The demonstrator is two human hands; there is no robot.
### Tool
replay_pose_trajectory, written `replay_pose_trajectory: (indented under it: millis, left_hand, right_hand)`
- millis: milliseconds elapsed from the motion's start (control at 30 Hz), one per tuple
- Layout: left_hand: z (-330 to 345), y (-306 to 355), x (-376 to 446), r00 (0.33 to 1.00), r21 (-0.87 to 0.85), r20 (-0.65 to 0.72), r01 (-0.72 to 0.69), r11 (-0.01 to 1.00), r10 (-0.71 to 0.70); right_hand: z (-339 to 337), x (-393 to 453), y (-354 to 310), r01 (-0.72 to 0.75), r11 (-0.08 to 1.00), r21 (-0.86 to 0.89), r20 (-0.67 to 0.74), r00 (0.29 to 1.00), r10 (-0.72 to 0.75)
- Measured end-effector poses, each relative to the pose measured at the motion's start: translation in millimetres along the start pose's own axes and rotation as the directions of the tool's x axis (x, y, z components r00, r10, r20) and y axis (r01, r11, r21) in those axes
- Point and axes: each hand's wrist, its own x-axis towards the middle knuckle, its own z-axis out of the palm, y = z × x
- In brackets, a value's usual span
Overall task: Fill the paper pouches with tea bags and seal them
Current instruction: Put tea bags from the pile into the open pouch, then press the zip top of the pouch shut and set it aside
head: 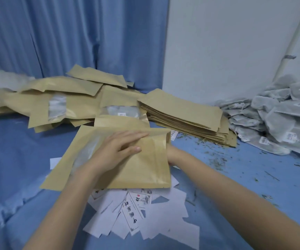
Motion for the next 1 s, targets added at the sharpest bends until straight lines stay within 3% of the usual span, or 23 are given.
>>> replay_pose_trajectory:
  millis: [67, 167, 233, 333, 500, 567, 633, 700, 800, 933, 967, 1000]
  left_hand:
    - [0.8, -8.9, 2.8, 1.0, 0.025, -0.024, 0.013, 1.0, -0.012]
    - [3.5, -17.9, 9.0, 0.997, 0.051, -0.042, 0.072, 0.996, -0.069]
    - [5.7, -20.8, 11.4, 0.995, 0.049, -0.038, 0.098, 0.994, -0.096]
    - [8.3, -20.6, 13.1, 0.995, 0.076, -0.035, 0.094, 0.993, -0.092]
    - [8.1, -19.2, 12.1, 0.996, 0.046, -0.031, 0.085, 0.995, -0.084]
    - [6.7, -19.4, 11.6, 0.996, 0.016, -0.026, 0.089, 0.996, -0.089]
    - [5.5, -19.6, 11.4, 0.996, -0.011, -0.014, 0.094, 0.996, -0.094]
    - [4.4, -18.8, 11.5, 0.995, -0.052, -0.012, 0.094, 0.994, -0.094]
    - [2.0, -13.7, 11.3, 0.996, -0.181, 0.015, 0.087, 0.98, -0.086]
    - [3.4, -2.3, 13.6, 0.994, -0.238, 0.098, 0.08, 0.968, -0.058]
    - [4.7, 0.6, 14.0, 0.992, -0.247, 0.115, 0.076, 0.966, -0.049]
    - [5.8, 3.8, 14.5, 0.991, -0.257, 0.129, 0.075, 0.963, -0.042]
  right_hand:
    - [-4.9, 3.7, 15.0, 0.156, 0.985, -0.072, -0.185, 0.968, -0.167]
    - [-26.0, -7.4, 40.3, 0.188, 0.97, -0.152, -0.38, 0.895, -0.233]
    - [-39.4, -14.0, 57.4, 0.055, 0.944, -0.324, -0.305, 0.939, -0.159]
    - [-47.5, -14.5, 77.9, -0.155, 0.785, -0.6, -0.177, 0.982, 0.059]
    - [-49.3, -9.8, 78.5, -0.196, 0.819, -0.54, -0.186, 0.976, 0.111]
    - [-56.6, -14.6, 75.4, -0.155, 0.813, -0.561, -0.227, 0.974, 0.03]
    - [-64.7, -19.4, 75.5, -0.034, 0.843, -0.537, -0.318, 0.934, -0.165]
    - [-65.2, -26.4, 70.8, 0.188, 0.866, -0.463, -0.395, 0.831, -0.391]
    - [-49.6, -27.7, 58.1, 0.438, 0.716, -0.544, -0.298, 0.697, -0.653]
    - [-22.8, -20.5, 38.3, 0.456, 0.556, -0.695, -0.159, 0.656, -0.738]
    - [-18.8, -15.7, 38.3, 0.417, 0.555, -0.72, -0.181, 0.659, -0.73]
    - [-15.5, -11.0, 38.9, 0.375, 0.633, -0.677, -0.22, 0.717, -0.661]
